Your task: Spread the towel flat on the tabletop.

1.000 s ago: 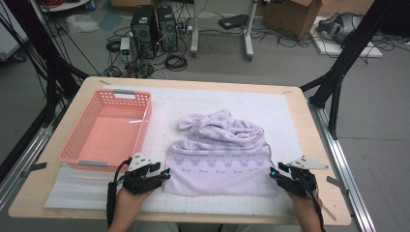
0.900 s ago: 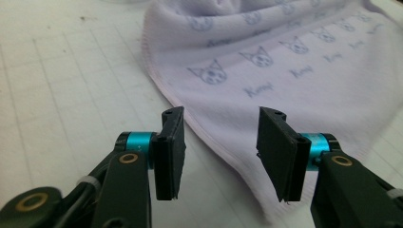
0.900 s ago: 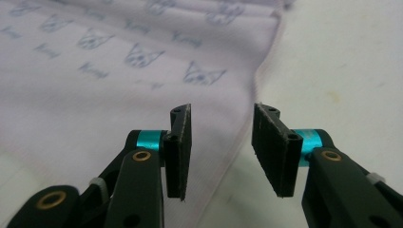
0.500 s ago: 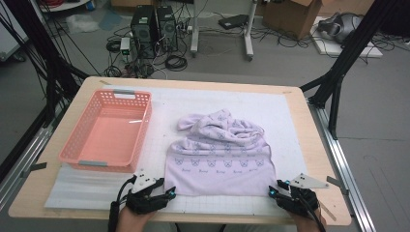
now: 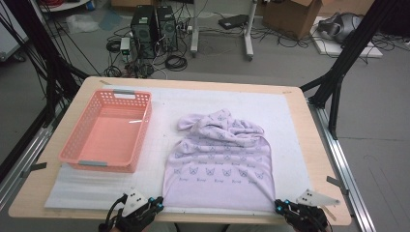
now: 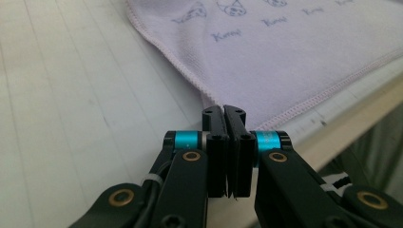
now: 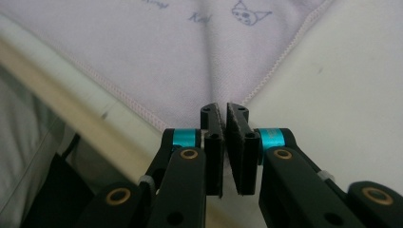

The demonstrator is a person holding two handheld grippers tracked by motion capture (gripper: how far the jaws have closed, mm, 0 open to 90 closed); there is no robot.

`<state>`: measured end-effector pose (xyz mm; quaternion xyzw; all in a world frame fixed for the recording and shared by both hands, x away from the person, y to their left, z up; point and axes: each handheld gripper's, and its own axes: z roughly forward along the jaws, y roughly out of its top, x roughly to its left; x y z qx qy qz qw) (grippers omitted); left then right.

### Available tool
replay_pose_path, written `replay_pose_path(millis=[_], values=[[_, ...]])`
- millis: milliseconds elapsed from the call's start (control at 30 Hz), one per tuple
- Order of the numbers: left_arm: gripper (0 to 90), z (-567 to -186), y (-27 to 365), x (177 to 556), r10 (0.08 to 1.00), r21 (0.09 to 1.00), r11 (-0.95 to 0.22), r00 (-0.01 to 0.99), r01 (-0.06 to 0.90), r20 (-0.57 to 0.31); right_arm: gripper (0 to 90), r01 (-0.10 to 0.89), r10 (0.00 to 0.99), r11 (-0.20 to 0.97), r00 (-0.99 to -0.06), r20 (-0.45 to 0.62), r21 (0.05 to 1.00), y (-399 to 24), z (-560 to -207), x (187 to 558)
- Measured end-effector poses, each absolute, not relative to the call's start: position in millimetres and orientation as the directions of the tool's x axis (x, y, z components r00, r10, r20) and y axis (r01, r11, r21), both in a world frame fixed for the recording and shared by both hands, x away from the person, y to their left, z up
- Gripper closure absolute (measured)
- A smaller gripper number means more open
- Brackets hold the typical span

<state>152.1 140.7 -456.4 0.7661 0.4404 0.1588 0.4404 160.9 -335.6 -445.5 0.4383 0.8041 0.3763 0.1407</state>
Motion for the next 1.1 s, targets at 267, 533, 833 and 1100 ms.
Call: replay_pose_path(millis=[267, 533, 833, 1100], values=[[87.1, -463.4, 139.5, 120.7, 0.787, 0.798, -0.239, 0.591, 0.553, -0.174, 85.3, 0.601, 0.794, 0.369, -0.601, 0.096, 0.709, -339.1, -444.8, 127.5], [48.9, -451.4, 146.0, 141.7, 0.817, 0.848, -0.143, 0.545, 0.510, -0.189, 61.4, 0.592, 0.843, 0.279, -0.528, 0.103, 0.756, -343.8, -439.2, 135.8], [52.4, -458.9, 135.8, 183.9, 0.817, 0.826, -0.172, 0.546, 0.537, -0.185, 62.1, 0.610, 0.870, 0.269, -0.486, 0.083, 0.746, -331.6, -446.5, 168.1], [88.0, -457.1, 135.4, 167.0, 0.777, 0.827, -0.292, 0.624, 0.481, -0.089, 88.1, 0.607, 0.847, 0.316, -0.527, 0.071, 0.729, -332.1, -445.6, 164.3]])
